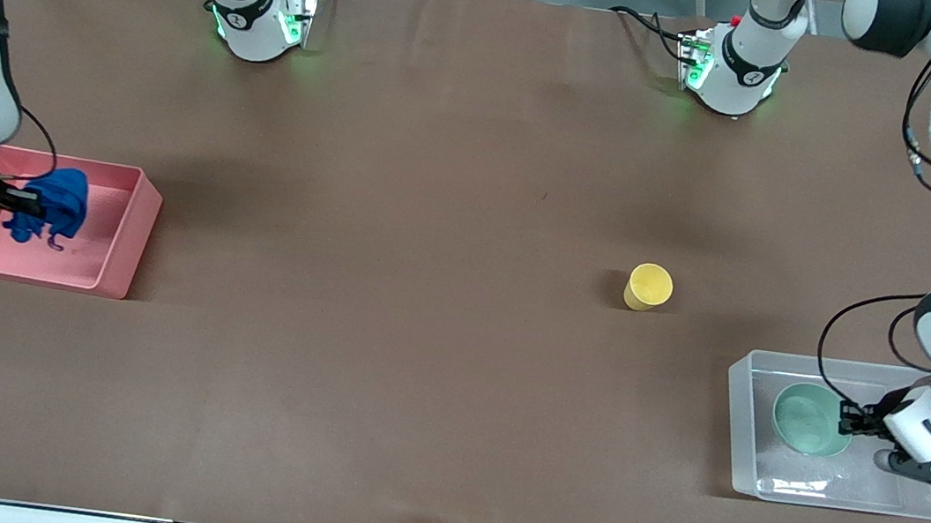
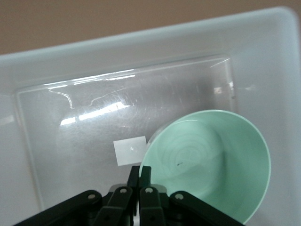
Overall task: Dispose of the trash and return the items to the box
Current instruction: 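Lower the cloth into the pink bin while the left gripper lowers the bowl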
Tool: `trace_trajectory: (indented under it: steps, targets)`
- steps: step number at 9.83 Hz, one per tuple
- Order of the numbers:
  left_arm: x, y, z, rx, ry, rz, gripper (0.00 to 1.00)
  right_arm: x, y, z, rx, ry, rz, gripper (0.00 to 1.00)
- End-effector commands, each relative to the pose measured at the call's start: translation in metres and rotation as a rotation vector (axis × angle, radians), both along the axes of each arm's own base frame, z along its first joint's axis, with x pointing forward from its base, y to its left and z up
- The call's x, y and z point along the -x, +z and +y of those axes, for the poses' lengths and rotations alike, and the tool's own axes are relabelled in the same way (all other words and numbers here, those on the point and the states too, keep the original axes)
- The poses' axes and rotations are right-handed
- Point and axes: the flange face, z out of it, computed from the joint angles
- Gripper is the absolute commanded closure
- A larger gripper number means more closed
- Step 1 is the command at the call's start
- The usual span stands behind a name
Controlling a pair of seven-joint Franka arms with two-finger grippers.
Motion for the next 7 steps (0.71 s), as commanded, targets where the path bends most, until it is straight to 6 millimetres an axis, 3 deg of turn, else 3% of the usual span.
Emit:
trace_trajectory:
  steps: [1, 2, 3, 4, 5, 6, 7]
  targets:
    - [-0.004, -0.032, 0.005, -0.009, 0.009, 0.003, 0.91, -0.003, -0.021, 0.001, 0.011, 0.037, -0.032, 0.74]
    - [-0.004, -0.033, 0.005, -0.01, 0.011, 0.005, 0.85, -0.001, -0.038, -0.001, 0.0, 0.066, -0.015, 0.26]
    - [-0.004, -0.026, 0.008, -0.014, 0.013, -0.003, 0.49, -0.003, -0.037, 0.0, 0.0, 0.073, -0.016, 0.0]
    - [-0.005, -0.014, 0.01, -0.013, 0.019, -0.018, 0.04, -0.005, -0.032, 0.0, 0.003, 0.073, -0.024, 0.0]
    - [-0.007, 0.015, 0.009, -0.01, 0.025, -0.052, 0.0, -0.01, -0.02, 0.003, 0.01, 0.073, -0.039, 0.0]
    - [-0.003, 0.057, 0.006, 0.002, 0.021, -0.074, 0.0, -0.018, 0.019, 0.009, 0.021, 0.078, -0.071, 0.0]
    - [0.009, 0.1, -0.001, 0.028, 0.014, -0.068, 0.0, -0.029, 0.066, 0.028, 0.02, 0.068, -0.062, 0.0]
